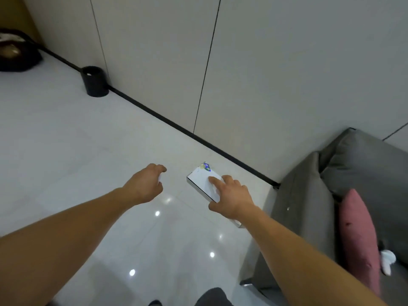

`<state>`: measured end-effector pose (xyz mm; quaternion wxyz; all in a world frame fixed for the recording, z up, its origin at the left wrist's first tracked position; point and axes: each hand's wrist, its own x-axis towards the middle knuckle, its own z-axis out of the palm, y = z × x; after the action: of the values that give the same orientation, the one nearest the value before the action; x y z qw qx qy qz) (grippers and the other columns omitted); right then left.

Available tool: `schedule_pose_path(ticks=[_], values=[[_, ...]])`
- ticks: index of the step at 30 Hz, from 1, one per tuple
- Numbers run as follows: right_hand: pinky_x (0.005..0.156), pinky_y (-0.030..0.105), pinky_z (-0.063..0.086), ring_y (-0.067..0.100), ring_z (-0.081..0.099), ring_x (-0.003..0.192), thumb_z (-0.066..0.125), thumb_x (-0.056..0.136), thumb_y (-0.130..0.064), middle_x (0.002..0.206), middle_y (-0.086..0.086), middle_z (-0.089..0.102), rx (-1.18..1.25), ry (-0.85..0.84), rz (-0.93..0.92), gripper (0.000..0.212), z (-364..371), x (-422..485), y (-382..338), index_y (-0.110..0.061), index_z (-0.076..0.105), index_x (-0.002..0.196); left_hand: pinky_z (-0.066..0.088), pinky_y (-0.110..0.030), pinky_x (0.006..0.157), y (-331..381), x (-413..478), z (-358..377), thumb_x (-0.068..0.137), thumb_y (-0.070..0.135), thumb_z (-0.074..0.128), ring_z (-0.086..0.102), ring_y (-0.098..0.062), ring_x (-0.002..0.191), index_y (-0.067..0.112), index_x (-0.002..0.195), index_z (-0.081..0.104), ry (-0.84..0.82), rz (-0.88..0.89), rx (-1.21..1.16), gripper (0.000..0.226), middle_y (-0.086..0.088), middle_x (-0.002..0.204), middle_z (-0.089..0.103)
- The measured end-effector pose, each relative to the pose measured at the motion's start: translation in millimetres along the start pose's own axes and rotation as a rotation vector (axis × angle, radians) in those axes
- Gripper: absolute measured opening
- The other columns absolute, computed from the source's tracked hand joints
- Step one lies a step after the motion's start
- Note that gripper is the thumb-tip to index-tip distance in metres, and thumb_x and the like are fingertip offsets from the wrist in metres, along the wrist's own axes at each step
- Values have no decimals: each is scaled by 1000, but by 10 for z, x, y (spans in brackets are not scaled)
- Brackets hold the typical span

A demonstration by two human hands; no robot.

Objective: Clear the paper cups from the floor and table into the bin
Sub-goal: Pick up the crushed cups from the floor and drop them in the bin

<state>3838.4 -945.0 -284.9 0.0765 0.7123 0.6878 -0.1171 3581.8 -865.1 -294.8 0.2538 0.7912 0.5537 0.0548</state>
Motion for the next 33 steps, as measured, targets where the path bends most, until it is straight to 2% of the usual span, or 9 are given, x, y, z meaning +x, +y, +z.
schedule_pose_path(ticks=[7, 20, 25, 33], values=[[91, 40, 37, 29, 45, 115, 56, 78, -54, 140, 4, 35, -51, -54, -191, 78, -255, 1581, -555, -40, 22, 146, 42, -32, 94, -760, 778, -512, 92, 17, 48, 52, -23, 116, 19, 140, 40, 52, -156, 13, 49, -3, 135, 44], [93, 41, 37, 30, 44, 117, 56, 80, -54, 142, 6, 34, -134, -35, -533, 81, -1103, 4286, -1739, -37, 19, 149, 41, -31, 98, -1976, 2218, -1686, 92, 16, 48, 53, -24, 119, 18, 140, 42, 217, -453, -36, 49, -5, 138, 46], [93, 42, 37, 30, 44, 115, 57, 79, -53, 140, 6, 35, -175, -62, -588, 80, -1219, 5206, -2397, -37, 21, 148, 41, -31, 98, -2784, 2723, -2052, 92, 16, 49, 52, -24, 120, 18, 140, 41, 239, -517, -73, 50, -5, 137, 46], [93, 40, 38, 29, 45, 116, 57, 79, -52, 141, 5, 35, -194, -49, -555, 80, -1637, 6558, -3530, -37, 21, 149, 41, -30, 97, -4011, 3695, -3014, 92, 16, 48, 51, -23, 120, 19, 141, 40, 237, -484, -105, 50, -4, 139, 44]])
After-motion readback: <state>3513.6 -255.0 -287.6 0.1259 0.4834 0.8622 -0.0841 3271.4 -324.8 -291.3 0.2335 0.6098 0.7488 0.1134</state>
